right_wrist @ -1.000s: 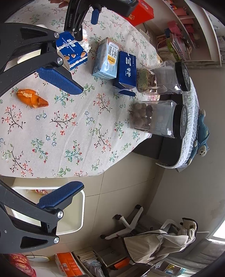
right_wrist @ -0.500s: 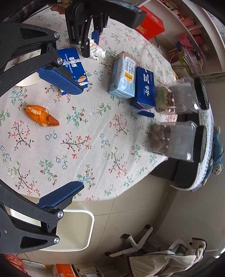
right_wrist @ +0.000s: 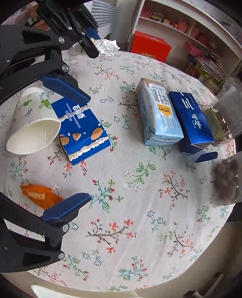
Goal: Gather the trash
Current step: 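Grasp the white tissue bundle with the left gripper, then grasp the white paper cup with the right gripper while the left gripper holds the tissue bundle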
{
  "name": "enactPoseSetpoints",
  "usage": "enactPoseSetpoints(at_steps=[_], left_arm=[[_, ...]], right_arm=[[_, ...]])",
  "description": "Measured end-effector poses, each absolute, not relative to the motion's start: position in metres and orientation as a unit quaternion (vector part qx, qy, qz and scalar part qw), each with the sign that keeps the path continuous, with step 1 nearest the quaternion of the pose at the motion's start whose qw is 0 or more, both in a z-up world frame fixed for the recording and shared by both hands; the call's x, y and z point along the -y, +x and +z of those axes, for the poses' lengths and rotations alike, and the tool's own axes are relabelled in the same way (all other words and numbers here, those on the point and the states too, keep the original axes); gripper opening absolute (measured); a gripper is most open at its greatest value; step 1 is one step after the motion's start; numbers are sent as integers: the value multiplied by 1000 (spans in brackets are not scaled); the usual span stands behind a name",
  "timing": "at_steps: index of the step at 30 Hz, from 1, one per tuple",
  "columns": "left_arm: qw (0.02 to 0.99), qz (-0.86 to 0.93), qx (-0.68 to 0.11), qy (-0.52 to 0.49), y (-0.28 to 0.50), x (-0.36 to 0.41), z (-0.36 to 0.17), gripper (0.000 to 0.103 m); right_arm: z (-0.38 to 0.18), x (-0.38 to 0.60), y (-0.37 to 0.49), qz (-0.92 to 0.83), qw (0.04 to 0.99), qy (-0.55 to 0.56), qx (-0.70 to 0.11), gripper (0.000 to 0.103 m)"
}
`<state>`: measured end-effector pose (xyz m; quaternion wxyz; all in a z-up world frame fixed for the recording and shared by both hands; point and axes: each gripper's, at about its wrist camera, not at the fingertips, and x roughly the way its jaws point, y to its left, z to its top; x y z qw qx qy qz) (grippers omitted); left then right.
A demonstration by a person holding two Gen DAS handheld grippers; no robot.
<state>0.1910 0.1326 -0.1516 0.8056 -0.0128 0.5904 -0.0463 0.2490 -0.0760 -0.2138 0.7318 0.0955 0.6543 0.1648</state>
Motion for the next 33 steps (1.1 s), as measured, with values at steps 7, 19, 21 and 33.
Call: enactPoseSetpoints(at_steps=[7,19,21,33], left_arm=[[813,-36,-580,-31,185,-148,-145,36],[811,-14,-582,-51,177,-179,-151,36],[812,-13,-581,-55,177,-182,-150,36],[816,-9,-574,-70,174,-196,-143,37]], right_arm=[[-230,25,245,146,726,41,-671,94],[-219,-2,252,173,770,8,-614,11],[-215,-5,255,179,775,-7,-606,12],[-218,-36,221,285,699,-93,-649,83]])
